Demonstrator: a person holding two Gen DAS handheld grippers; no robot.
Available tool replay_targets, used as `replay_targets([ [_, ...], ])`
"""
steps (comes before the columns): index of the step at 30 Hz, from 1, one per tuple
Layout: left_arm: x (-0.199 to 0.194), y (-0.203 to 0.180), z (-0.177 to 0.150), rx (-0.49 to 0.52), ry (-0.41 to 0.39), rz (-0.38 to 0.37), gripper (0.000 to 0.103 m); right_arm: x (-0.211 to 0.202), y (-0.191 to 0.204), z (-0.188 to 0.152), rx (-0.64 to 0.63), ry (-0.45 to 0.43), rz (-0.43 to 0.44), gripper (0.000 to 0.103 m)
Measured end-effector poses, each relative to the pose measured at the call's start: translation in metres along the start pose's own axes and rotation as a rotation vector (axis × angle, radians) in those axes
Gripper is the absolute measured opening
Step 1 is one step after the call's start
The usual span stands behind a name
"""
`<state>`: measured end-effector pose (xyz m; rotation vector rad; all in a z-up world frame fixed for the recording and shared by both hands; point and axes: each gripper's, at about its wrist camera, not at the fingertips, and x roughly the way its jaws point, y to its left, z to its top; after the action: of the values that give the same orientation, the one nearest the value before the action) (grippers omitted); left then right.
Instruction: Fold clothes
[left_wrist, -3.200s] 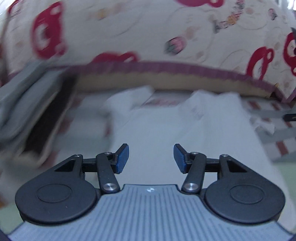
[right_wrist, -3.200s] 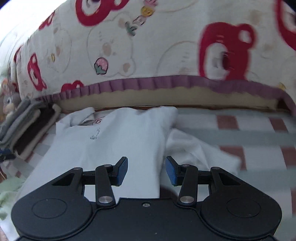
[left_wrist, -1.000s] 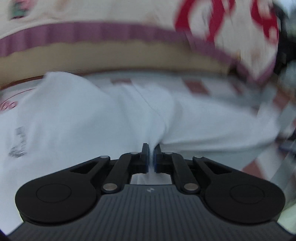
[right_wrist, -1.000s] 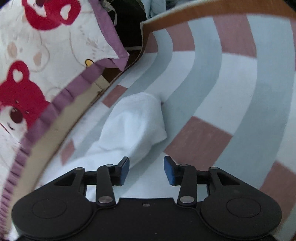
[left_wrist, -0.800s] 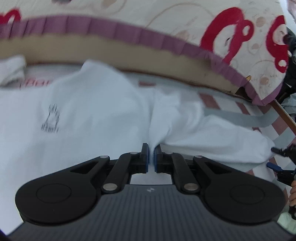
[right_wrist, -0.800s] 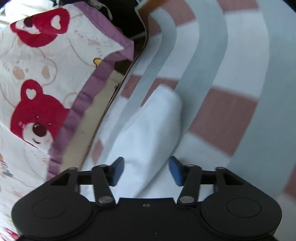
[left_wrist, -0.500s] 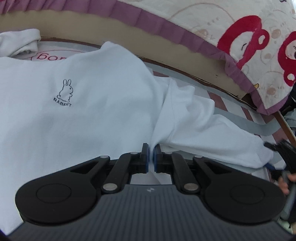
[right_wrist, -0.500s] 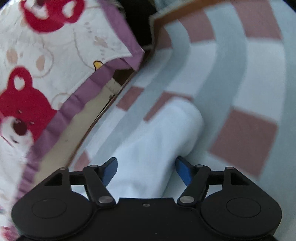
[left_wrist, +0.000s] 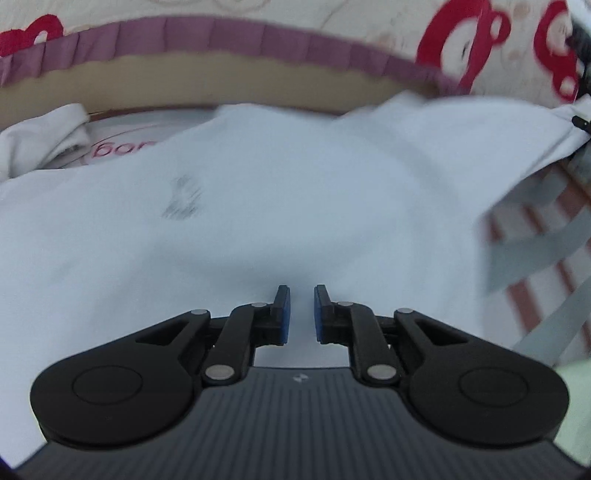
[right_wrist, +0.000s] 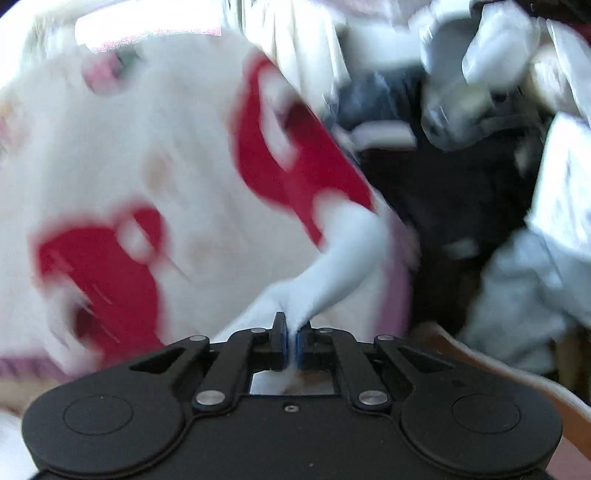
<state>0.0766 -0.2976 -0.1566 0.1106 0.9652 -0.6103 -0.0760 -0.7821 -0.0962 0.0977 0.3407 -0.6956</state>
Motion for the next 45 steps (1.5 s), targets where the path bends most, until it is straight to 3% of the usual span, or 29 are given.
replay_targets([
  [2, -0.002, 0.010, -0.004, 0.036, 0.024, 0.059, 0.013, 0.013, 0.006, -0.021, -0.087, 0.057, -0.033, 0.005],
  [8, -0.017, 0.067, -0.015, 0.067, 0.087, 0.259, 0.013, 0.047, 0.003, -0.074, -0.044, 0.293, -0.128, 0.008],
  [10, -0.028, 0.090, -0.020, 0.048, 0.099, 0.301, 0.022, 0.047, 0.006, -0.083, -0.020, 0.358, -0.173, 0.020],
  [12, -0.042, 0.113, -0.026, 0.035, 0.121, 0.354, 0.028, 0.038, 0.010, -0.085, 0.024, 0.383, -0.244, 0.051],
  [14, -0.054, 0.137, -0.033, 0.034, 0.149, 0.413, 0.028, 0.021, 0.013, -0.080, 0.090, 0.368, -0.298, 0.053],
  [15, -0.061, 0.148, -0.036, 0.030, 0.160, 0.438, 0.028, 0.011, 0.016, -0.074, 0.121, 0.342, -0.281, 0.053],
  [17, -0.076, 0.167, -0.039, 0.009, 0.166, 0.450, 0.028, -0.011, 0.023, -0.063, 0.180, 0.284, -0.228, 0.053],
  [21, -0.108, 0.202, -0.041, -0.098, 0.105, 0.423, 0.031, -0.034, 0.083, -0.034, 0.226, 0.283, 0.118, 0.053],
  [26, -0.132, 0.223, -0.036, -0.224, -0.068, 0.402, 0.034, -0.055, 0.237, -0.007, 0.084, 0.369, 0.526, 0.053],
  [30, -0.146, 0.239, -0.037, -0.273, -0.169, 0.355, 0.034, -0.074, 0.373, 0.004, 0.023, 0.559, 0.781, 0.053],
  [37, -0.166, 0.269, -0.043, -0.325, -0.226, 0.311, 0.031, -0.129, 0.553, 0.003, -0.154, 0.720, 0.970, 0.054],
  [38, -0.164, 0.270, -0.043, -0.318, -0.224, 0.316, 0.030, -0.138, 0.567, -0.002, -0.192, 0.707, 1.012, 0.054],
  [40, -0.159, 0.271, -0.043, -0.323, -0.222, 0.307, 0.021, -0.157, 0.589, -0.017, -0.276, 0.658, 1.105, 0.042],
  [41, -0.157, 0.272, -0.044, -0.338, -0.224, 0.279, 0.021, -0.166, 0.595, -0.026, -0.314, 0.627, 1.153, 0.026],
  [45, -0.150, 0.267, -0.043, -0.341, -0.242, 0.218, 0.016, -0.184, 0.613, -0.057, -0.452, 0.548, 1.140, 0.011],
])
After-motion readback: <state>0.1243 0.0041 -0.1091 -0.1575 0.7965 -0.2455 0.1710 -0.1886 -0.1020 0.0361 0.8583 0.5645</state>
